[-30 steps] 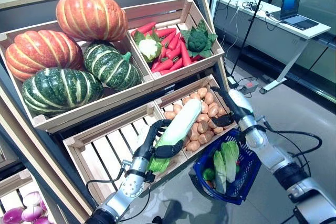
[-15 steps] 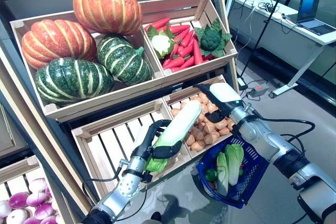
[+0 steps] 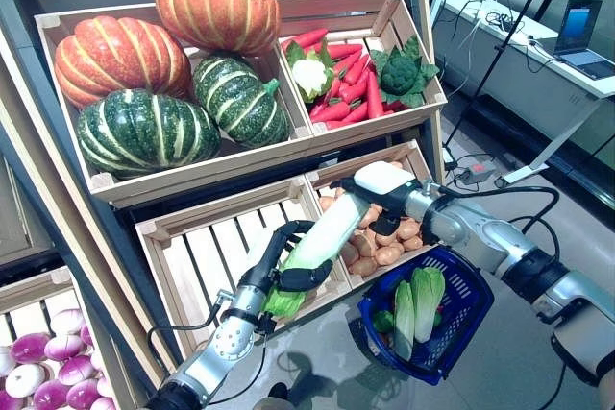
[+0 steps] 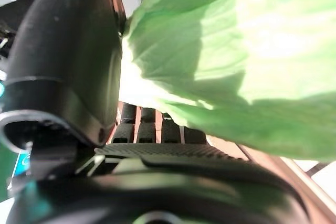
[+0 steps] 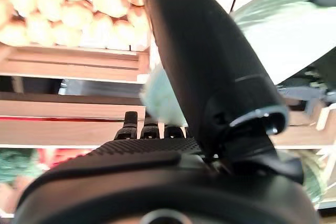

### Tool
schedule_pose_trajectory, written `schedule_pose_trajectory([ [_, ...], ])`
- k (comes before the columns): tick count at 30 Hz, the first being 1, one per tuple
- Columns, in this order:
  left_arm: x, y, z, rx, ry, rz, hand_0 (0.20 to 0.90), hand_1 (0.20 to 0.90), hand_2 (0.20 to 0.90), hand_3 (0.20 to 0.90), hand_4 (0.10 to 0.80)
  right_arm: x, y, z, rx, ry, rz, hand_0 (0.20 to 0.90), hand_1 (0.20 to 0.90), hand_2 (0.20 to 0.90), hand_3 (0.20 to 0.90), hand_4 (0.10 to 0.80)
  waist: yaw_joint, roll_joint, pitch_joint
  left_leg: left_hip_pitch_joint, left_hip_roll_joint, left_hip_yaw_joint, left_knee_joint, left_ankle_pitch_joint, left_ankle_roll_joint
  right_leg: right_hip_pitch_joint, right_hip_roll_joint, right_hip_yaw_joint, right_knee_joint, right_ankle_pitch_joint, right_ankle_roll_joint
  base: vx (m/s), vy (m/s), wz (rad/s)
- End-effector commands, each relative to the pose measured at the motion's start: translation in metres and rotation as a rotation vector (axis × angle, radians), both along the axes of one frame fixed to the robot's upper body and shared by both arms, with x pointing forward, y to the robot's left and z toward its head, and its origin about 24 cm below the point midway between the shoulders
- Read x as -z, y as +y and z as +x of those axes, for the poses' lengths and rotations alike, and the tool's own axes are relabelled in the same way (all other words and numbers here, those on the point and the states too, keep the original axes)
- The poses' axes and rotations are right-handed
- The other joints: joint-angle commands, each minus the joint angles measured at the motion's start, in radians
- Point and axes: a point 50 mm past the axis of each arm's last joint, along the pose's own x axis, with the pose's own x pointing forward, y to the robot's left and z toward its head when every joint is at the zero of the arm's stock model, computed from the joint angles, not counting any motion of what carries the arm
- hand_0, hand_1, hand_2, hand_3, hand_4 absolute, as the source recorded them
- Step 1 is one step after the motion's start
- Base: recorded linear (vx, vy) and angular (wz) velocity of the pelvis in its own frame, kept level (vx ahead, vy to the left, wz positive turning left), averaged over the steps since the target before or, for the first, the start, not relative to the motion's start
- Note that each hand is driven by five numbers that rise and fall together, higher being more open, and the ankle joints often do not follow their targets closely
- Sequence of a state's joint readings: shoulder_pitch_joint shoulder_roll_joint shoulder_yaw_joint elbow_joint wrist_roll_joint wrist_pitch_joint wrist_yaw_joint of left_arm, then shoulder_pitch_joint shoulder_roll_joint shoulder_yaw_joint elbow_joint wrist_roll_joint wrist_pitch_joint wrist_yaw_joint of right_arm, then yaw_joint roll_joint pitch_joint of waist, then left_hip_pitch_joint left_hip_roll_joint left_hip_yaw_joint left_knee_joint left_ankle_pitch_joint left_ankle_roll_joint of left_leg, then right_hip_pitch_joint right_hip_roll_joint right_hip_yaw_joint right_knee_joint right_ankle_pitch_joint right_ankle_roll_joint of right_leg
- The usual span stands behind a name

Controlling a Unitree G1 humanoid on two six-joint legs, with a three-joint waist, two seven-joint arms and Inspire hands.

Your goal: Put vegetables into the basket

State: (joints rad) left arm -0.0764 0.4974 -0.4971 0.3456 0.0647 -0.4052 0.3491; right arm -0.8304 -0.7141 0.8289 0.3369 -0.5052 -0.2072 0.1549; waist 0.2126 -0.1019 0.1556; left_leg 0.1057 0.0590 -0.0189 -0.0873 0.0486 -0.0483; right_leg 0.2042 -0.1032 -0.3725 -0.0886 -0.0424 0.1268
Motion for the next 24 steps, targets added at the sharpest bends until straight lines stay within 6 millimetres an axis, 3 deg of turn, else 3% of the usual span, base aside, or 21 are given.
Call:
schedule_pose_trajectory([
  [1, -0.061, -0.022, 0.021, 0.162, -0.326, -0.114, 0.3, 0.3, 0.3, 0.3, 0.4, -0.047, 0.021, 0.006, -0.127, -0.184, -0.082, 0.9, 0.9, 0.9, 0.9, 0.8, 0.019, -0.029, -0.073, -0.009, 0.008, 0.001, 0.0, -0.083, -0.024, -0.004, -0.044, -0.017, 0.001, 0.031, -0.007, 0.0, 0.0, 0.0],
  [17, -0.063, -0.024, 0.022, 0.183, -0.327, -0.117, 0.3, 0.3, 0.3, 0.3, 0.4, -0.022, 0.041, 0.005, -0.154, -0.089, -0.258, 0.9, 0.9, 0.9, 0.9, 0.8, 0.051, -0.04, -0.071, -0.02, 0.003, -0.021, 0.0, -0.076, -0.026, -0.001, -0.044, -0.038, 0.001, 0.03, -0.009, 0.006, -0.003, 0.04],
  [18, -0.064, -0.024, 0.022, 0.184, -0.327, -0.117, 0.3, 0.3, 0.3, 0.3, 0.4, -0.019, 0.04, 0.006, -0.149, -0.077, -0.265, 0.855, 0.855, 0.855, 0.855, 0.77, 0.052, -0.041, -0.071, -0.02, 0.004, -0.022, 0.0, -0.076, -0.026, -0.001, -0.044, -0.038, 0.001, 0.03, -0.01, 0.008, -0.007, 0.05],
  [19, -0.065, -0.024, 0.022, 0.185, -0.328, -0.116, 0.3, 0.3, 0.3, 0.3, 0.4, -0.017, 0.039, 0.006, -0.144, -0.068, -0.269, 0.352, 0.352, 0.352, 0.352, 0.435, 0.053, -0.042, -0.07, -0.021, 0.004, -0.022, 0.0, -0.075, -0.027, -0.001, -0.044, -0.039, 0.001, 0.03, -0.01, 0.0, 0.0, 0.0],
  [20, -0.065, -0.024, 0.022, 0.187, -0.328, -0.114, 0.3, 0.3, 0.3, 0.3, 0.4, -0.015, 0.037, 0.006, -0.132, -0.059, -0.267, 0.3, 0.3, 0.3, 0.3, 0.4, 0.055, -0.044, -0.069, -0.021, 0.005, -0.022, 0.0, -0.075, -0.026, 0.0, -0.044, -0.04, 0.001, 0.03, -0.01, 0.0, 0.0, 0.0],
  [24, -0.065, -0.023, 0.022, 0.187, -0.327, -0.111, 0.3, 0.3, 0.3, 0.3, 0.4, -0.015, 0.036, 0.008, -0.12, -0.056, -0.253, 0.3, 0.3, 0.3, 0.3, 0.4, 0.053, -0.047, -0.067, -0.019, 0.004, -0.019, 0.0, -0.075, -0.028, 0.0, -0.043, -0.039, 0.001, 0.032, -0.009, 0.0, 0.0, 0.0],
])
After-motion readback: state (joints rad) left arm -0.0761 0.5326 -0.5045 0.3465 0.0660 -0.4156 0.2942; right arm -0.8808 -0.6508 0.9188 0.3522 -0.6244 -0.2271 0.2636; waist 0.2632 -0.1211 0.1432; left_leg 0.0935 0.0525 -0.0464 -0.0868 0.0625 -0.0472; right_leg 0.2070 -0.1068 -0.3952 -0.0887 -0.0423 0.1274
